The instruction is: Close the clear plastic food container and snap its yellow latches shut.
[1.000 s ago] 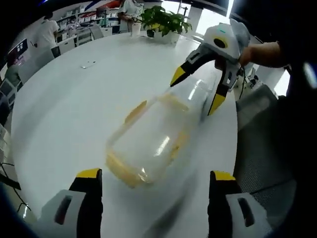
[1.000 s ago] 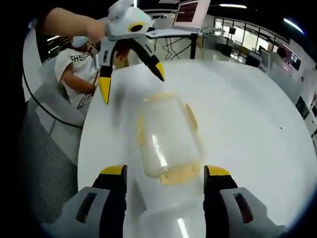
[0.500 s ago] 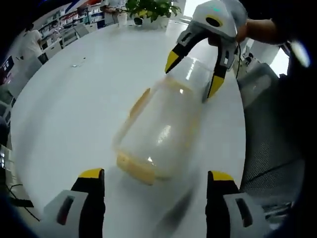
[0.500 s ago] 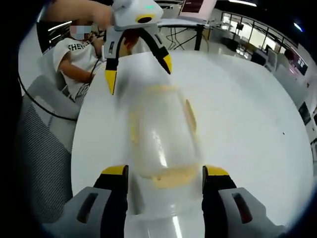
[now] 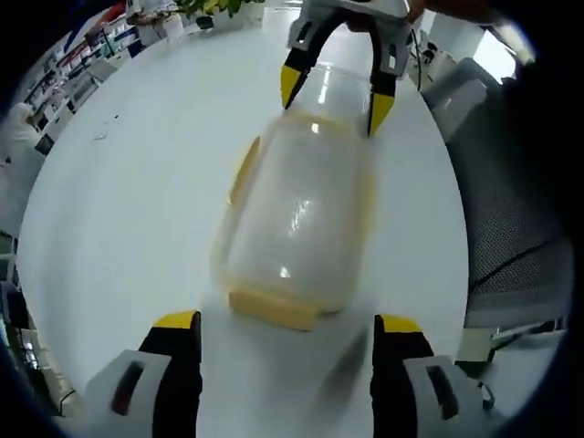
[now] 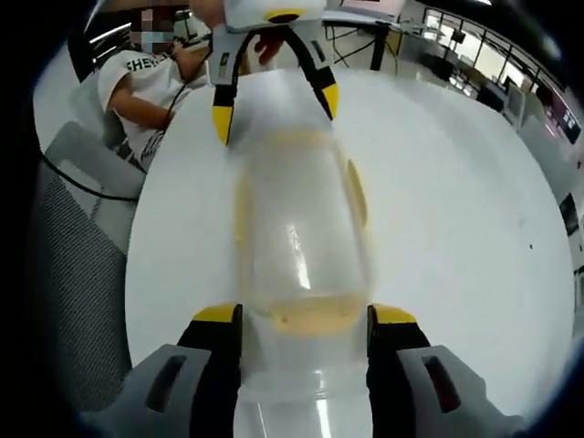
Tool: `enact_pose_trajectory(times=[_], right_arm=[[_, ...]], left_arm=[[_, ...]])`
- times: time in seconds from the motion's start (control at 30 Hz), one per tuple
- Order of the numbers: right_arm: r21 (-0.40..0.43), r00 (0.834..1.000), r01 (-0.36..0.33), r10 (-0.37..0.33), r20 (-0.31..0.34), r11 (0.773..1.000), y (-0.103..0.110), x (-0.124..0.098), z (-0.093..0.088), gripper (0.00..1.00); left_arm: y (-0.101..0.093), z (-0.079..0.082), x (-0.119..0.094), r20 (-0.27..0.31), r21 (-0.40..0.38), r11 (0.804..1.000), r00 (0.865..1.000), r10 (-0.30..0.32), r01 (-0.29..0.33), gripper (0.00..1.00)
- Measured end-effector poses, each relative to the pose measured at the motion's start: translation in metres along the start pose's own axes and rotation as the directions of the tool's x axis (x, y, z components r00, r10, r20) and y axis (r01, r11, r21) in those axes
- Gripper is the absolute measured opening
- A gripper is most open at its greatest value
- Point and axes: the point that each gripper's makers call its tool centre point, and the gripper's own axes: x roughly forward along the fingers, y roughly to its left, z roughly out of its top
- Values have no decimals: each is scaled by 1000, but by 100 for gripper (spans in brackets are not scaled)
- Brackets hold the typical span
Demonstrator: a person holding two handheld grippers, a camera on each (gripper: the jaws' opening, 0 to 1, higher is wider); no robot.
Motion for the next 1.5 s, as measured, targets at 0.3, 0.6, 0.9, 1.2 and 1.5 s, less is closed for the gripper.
enact_pose_trajectory(times=[0.3, 0.6, 0.9, 1.2, 1.5], right_arm=[[-47, 998, 6, -9, -65, 999, -2, 7, -6, 52], [-60, 994, -9, 2, -110, 998, -2, 10, -9, 43], [-73, 990, -21, 11, -142, 997, -3, 11, -9, 38], [-90, 984, -24, 8, -177, 996, -3, 12, -10, 37], [-144, 976, -50, 18, -216, 988, -3, 13, -10, 37]], left_arm=[[7, -3, 4, -58, 120, 993, 998, -1, 8, 61], [5, 0, 9, -69, 156, 987, 997, -32, 43, 49], [8, 5, 10, -46, 208, 977, 998, -41, 49, 34], [6, 5, 10, -31, 202, 978, 999, -41, 46, 33], [6, 5, 11, -6, 189, 981, 999, -44, 44, 32]])
